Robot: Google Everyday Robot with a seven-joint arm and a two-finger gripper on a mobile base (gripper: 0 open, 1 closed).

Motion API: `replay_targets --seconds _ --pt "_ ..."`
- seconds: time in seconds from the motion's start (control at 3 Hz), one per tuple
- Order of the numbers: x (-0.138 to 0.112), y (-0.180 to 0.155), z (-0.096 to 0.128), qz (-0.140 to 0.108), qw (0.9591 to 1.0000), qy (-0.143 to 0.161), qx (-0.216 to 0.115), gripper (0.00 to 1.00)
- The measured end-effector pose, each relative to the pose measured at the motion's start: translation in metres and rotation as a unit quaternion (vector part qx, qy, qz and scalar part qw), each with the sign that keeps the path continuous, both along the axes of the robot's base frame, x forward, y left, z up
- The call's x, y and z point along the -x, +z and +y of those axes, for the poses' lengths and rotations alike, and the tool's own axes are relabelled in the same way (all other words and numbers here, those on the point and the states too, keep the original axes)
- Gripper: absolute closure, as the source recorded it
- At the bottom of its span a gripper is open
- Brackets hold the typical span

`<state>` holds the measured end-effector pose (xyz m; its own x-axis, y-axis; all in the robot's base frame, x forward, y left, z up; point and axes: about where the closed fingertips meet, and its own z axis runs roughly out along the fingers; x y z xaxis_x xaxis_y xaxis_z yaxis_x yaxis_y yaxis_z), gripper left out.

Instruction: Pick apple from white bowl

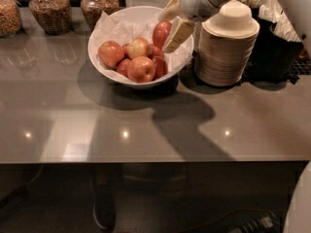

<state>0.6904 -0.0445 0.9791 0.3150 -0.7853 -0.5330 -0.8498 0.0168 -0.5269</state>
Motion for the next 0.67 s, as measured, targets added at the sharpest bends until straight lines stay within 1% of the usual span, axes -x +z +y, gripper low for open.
replay_targets --seconds 0.33,0.67 --pt "0.004 0.016 0.002 -0.011 0.9999 0.005 -0.008 1.00" --pt "0.009 0.030 0.005 -0.008 0.9995 0.008 -0.030 1.00"
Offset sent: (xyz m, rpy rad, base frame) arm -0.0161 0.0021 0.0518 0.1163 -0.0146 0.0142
